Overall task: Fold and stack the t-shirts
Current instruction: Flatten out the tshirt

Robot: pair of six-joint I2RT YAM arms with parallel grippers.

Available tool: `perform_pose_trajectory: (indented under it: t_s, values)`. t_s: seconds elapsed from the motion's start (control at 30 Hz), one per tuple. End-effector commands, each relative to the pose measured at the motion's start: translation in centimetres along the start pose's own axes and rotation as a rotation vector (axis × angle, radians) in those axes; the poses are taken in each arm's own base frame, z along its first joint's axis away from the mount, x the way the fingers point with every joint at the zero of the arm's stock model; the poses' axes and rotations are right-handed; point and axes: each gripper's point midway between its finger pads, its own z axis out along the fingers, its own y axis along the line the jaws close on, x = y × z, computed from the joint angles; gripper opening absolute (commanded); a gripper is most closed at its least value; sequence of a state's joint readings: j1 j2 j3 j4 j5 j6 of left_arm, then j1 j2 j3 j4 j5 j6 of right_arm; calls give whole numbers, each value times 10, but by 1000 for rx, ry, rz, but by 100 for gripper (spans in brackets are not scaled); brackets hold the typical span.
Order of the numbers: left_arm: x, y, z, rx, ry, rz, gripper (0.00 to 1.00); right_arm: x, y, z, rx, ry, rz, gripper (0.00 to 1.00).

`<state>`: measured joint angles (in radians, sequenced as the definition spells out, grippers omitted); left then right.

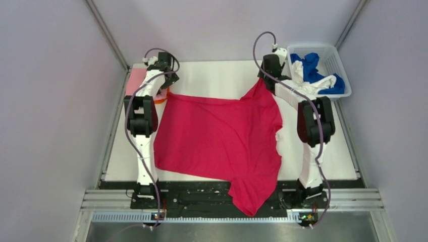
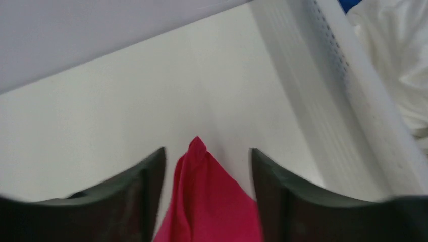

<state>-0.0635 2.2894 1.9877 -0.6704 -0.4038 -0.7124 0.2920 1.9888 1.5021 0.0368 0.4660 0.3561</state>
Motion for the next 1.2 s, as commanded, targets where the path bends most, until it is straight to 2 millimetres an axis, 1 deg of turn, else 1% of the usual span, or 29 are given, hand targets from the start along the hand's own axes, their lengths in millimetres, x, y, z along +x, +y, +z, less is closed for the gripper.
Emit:
perform_pose_trajectory:
  t_s: [0.0, 0.03, 0.07, 0.1, 0.17, 0.2, 0.27, 0.3, 0.33, 0.4, 0.47, 0.53, 0.63, 0.7, 0.8, 0.9, 1.03, 1.17]
  values:
    - [-48, -29, -36, 120, -52, -25, 99, -11, 9, 28, -39, 105, 81, 76]
    - [-51, -34, -45, 160, -53, -25, 98, -9, 10, 27, -47, 122, 77, 89]
    - [-50, -37, -54, 195, -50, -23, 98, -13, 12, 20, -70, 120, 82, 96]
    - [-40, -36, -57, 218, -26, -15, 98, -15, 14, 14, -96, 115, 84, 98]
    - [-30, -34, -72, 272, -11, -14, 98, -16, 17, -3, -154, 113, 93, 99]
    - [-24, -33, -79, 300, -2, -12, 98, -5, 19, -13, -193, 141, 95, 99]
    - [-4, -31, -89, 349, 34, -10, 98, 6, 32, -35, -318, 176, 122, 99]
    - [4, -33, -94, 380, 41, -8, 98, 15, 40, -45, -376, 204, 136, 99]
    - [11, -33, -98, 403, 53, -5, 98, 24, 47, -56, -430, 236, 144, 99]
    - [26, -35, -98, 425, 81, 6, 98, 37, 61, -71, -519, 269, 149, 99]
    - [36, -35, -93, 417, 99, 18, 98, 49, 71, -80, -566, 287, 145, 99]
    - [47, -36, -86, 410, 134, 29, 99, 60, 82, -85, -599, 304, 136, 99]
    - [59, -39, -71, 390, 186, 37, 98, 77, 94, -86, -627, 348, 136, 99]
    - [64, -41, -61, 375, 205, 38, 99, 83, 100, -84, -642, 370, 147, 99]
    - [64, -50, -50, 377, 211, 29, 99, 89, 108, -87, -663, 380, 147, 99]
    - [60, -60, -39, 387, 200, 24, 99, 98, 111, -84, -653, 398, 144, 99]
    - [44, -75, -24, 388, 148, 17, 98, 112, 109, -75, -627, 422, 144, 99]
    - [23, -88, -1, 371, 75, 12, 98, 114, 108, -72, -615, 422, 144, 99]
